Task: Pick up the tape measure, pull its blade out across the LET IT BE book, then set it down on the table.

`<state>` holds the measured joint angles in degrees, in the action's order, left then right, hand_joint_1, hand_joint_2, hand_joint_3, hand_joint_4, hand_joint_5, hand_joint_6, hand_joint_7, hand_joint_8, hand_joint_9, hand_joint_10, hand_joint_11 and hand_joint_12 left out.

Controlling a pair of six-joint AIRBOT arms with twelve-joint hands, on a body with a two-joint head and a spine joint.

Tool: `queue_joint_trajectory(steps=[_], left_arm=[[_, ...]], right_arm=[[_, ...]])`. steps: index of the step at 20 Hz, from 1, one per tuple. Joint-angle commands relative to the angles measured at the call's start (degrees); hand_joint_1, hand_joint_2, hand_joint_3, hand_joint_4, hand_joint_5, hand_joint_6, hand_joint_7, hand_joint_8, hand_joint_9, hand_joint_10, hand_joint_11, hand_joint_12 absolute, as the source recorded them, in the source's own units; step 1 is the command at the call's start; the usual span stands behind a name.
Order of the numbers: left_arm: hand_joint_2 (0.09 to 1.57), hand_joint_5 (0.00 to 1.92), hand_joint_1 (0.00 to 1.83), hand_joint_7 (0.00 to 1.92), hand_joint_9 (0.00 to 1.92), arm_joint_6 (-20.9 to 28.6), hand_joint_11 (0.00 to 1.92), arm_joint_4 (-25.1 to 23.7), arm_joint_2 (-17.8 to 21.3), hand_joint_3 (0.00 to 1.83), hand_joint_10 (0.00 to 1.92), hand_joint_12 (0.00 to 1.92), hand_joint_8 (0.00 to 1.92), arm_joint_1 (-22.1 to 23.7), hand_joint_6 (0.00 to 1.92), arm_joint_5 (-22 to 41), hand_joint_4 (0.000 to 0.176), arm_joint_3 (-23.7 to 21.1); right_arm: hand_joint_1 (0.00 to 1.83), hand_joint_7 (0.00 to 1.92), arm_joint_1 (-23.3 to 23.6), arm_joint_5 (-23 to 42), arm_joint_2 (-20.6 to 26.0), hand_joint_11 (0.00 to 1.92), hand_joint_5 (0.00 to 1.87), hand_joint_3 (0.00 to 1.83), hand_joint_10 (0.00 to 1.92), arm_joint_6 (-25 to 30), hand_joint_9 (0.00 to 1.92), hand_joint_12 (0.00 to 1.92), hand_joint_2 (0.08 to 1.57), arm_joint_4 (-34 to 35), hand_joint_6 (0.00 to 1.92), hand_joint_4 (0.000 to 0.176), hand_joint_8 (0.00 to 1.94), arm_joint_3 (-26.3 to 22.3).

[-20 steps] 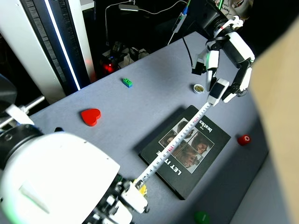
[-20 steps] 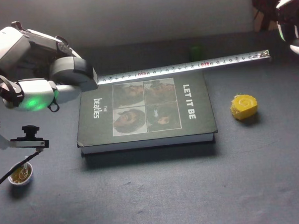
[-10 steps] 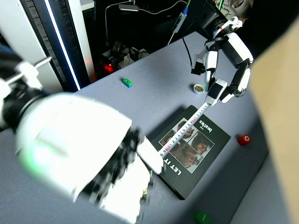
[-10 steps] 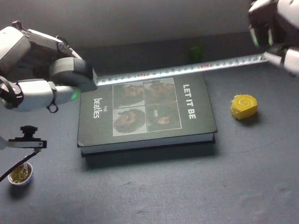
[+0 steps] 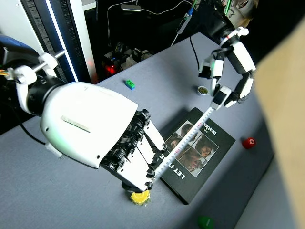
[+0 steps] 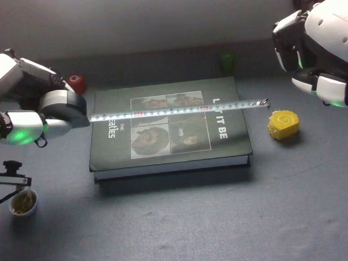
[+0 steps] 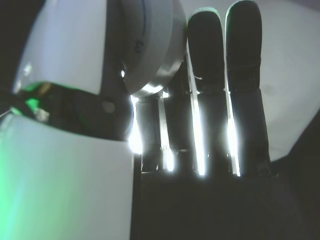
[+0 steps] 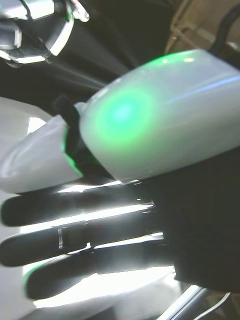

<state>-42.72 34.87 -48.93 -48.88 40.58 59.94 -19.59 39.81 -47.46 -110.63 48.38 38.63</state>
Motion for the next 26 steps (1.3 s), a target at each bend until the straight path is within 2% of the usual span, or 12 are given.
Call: queue_joint_trajectory(steps=[1, 7, 8, 9, 11, 13, 16, 17, 18, 26], left_arm=[[1.07, 1.07, 1.39, 1.16, 0.91, 0.7, 0.82, -0.9, -0.2, 0.0, 1.19, 1.03, 0.74, 0.1, 0.66, 5.5, 0.0, 0.6], [1.07, 1.07, 1.39, 1.16, 0.91, 1.4, 0.82, -2.5, -1.5, 0.0, 1.19, 1.03, 0.75, -1.1, 0.65, 2.4, 0.0, 3.0], [1.05, 1.11, 1.29, 1.17, 0.97, 1.5, 0.81, -2.3, -1.7, 0.0, 0.78, 1.03, 0.8, -1.3, 0.61, 2.4, 0.0, 3.2], [1.05, 1.13, 1.27, 1.17, 1.04, 1.5, 0.82, -2.3, -1.9, 0.0, 0.55, 1.01, 0.8, -1.5, 0.59, 2.4, 0.0, 3.5], [1.04, 1.14, 1.26, 1.18, 1.13, 1.5, 0.83, -2.1, -2.2, 0.0, 0.35, 1.0, 0.79, -1.5, 0.58, 2.2, 0.0, 4.3], [1.04, 1.14, 1.26, 1.18, 1.14, 1.5, 0.83, -1.9, -2.8, 0.0, 0.33, 0.99, 0.79, -1.2, 0.58, 2.2, 0.0, 5.5], [1.04, 1.14, 1.26, 1.18, 1.15, 1.5, 0.83, -1.9, -3.8, 0.0, 0.33, 1.0, 0.79, -0.5, 0.57, 1.8, 0.0, 7.6], [1.06, 1.12, 1.36, 1.18, 0.99, 1.8, 0.83, -1.8, -4.0, 0.0, 0.98, 1.01, 0.72, -0.5, 0.58, 1.8, 0.0, 8.0], [1.06, 1.1, 1.38, 1.17, 0.94, 1.9, 0.84, -1.7, -4.3, 0.0, 1.12, 1.02, 0.72, -0.5, 0.61, 1.7, 0.0, 8.6], [1.06, 1.09, 1.39, 1.17, 0.93, 2.5, 0.84, -1.7, -4.7, 0.0, 1.17, 1.02, 0.73, -2.0, 0.62, 0.7, 0.0, 11.2]], right_arm=[[1.2, 1.03, 0.2, 5.1, 0.4, 0.74, 0.78, 0.0, 0.66, 0.2, 0.95, 1.31, 1.16, -2.9, 1.32, 0.0, 0.91, -0.3], [1.2, 1.03, -0.7, 5.1, 0.3, 0.75, 0.77, 0.0, 0.66, 0.2, 0.96, 1.32, 1.16, -3.1, 1.32, 0.0, 0.91, -0.8], [1.2, 1.03, -0.9, 5.1, 0.3, 0.75, 0.77, 0.0, 0.66, 0.2, 0.96, 1.32, 1.16, -3.1, 1.32, 0.0, 0.91, -0.9], [1.2, 1.03, -0.9, 5.1, 0.3, 0.75, 0.77, 0.0, 0.66, 0.2, 0.96, 1.32, 1.16, -3.1, 1.32, 0.0, 0.91, -0.9], [1.2, 1.03, -0.9, 5.1, 0.3, 0.75, 0.77, 0.0, 0.66, 0.2, 0.97, 1.32, 1.16, -3.2, 1.32, 0.0, 0.91, -0.9], [1.21, 1.03, -0.9, 5.1, 0.3, 0.75, 0.77, 0.0, 0.66, 0.2, 0.97, 1.32, 1.16, -3.2, 1.32, 0.0, 0.91, -0.9], [1.21, 1.05, -0.9, 5.1, 0.3, 0.75, 0.77, 0.0, 0.66, 0.2, 0.97, 1.32, 1.16, -3.3, 1.31, 0.0, 0.89, -1.0], [1.21, 1.05, -0.9, 5.0, 0.3, 0.75, 0.77, 0.0, 0.66, 0.2, 0.97, 1.32, 1.16, -3.3, 1.31, 0.0, 0.89, -1.0], [1.21, 1.05, -0.9, 5.0, 0.3, 0.75, 0.77, 0.0, 0.66, 0.3, 0.97, 1.32, 1.16, -3.3, 1.3, 0.0, 0.89, -1.0], [1.21, 1.03, -1.0, 4.8, 0.3, 0.71, 0.77, 0.0, 0.65, 0.3, 0.95, 1.33, 1.16, -3.4, 1.32, 0.0, 0.9, -1.1]])
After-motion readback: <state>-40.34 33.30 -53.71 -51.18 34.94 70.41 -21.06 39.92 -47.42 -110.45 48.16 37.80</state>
